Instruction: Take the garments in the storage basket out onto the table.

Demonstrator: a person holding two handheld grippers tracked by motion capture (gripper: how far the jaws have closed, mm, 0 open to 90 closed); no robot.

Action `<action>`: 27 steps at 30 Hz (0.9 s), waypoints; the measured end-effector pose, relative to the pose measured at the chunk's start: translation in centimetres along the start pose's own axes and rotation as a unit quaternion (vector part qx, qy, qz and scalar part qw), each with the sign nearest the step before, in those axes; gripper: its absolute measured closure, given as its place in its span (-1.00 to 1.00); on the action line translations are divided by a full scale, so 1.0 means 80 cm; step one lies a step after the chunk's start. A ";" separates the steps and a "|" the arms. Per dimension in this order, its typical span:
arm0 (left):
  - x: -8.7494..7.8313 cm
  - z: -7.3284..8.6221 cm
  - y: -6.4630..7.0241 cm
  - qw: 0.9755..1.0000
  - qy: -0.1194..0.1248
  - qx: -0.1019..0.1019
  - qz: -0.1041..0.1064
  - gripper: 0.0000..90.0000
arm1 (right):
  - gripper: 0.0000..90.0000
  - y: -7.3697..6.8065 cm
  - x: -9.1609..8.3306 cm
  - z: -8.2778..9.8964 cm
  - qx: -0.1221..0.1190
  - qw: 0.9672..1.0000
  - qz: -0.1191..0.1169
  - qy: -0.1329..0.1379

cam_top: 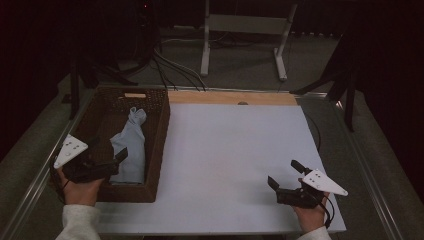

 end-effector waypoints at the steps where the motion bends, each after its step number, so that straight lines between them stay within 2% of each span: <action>1: 0.001 -0.001 0.000 1.000 -0.001 0.000 0.000 -0.99 | -0.97 0.000 0.000 0.000 0.000 1.000 0.000 0.000; 13: 0.015 -0.011 -0.002 1.000 -0.008 0.007 0.006 -0.99 | -0.97 0.000 0.000 0.000 0.001 1.000 0.000 0.000; 27: 0.036 -0.009 -0.014 1.000 -0.018 -0.007 0.006 -0.99 | -0.97 0.000 0.000 0.000 0.000 1.000 0.000 0.000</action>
Point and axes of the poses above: each handheld gripper's, and its own axes: x roughly forward along the jaws, z roughly out of its underside, y roughly to its right, the point moved 5 cm from there along x, roughly forward along the jaws, and after that the axes turned 6 degrees about -z, right-handed, at the moved point
